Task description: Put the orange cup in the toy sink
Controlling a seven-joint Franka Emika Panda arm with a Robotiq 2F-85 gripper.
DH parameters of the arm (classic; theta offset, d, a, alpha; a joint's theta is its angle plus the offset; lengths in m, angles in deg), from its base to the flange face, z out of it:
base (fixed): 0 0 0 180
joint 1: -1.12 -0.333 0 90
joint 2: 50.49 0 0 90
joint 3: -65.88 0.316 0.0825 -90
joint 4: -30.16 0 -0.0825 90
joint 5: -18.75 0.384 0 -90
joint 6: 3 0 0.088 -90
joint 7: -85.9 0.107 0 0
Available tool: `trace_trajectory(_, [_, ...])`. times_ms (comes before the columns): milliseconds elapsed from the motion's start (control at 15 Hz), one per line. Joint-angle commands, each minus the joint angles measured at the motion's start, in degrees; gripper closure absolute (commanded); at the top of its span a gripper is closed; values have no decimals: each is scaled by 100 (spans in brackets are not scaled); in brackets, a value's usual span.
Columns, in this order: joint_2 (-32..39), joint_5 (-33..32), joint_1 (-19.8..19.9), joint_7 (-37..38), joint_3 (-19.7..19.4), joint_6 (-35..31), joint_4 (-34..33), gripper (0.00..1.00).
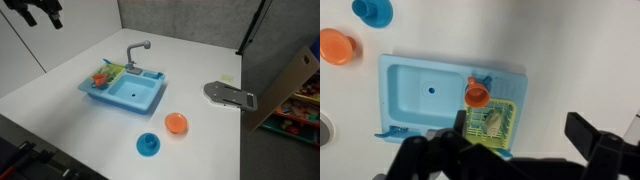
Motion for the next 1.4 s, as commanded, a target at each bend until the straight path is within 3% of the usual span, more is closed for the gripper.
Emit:
trace_trajectory(0, [506, -257, 76, 341, 29, -29, -302, 0])
trace_trajectory(533, [1334, -729, 98, 1417, -27, 44, -645, 0])
trace_trajectory(600, [1143, -591, 66, 1135, -37, -51, -412, 0])
trace_trajectory(933, [1218, -592, 52, 1156, -40, -51, -427, 0])
trace_trajectory(1333, [1776, -633, 47, 1275, -81, -44, -660, 0])
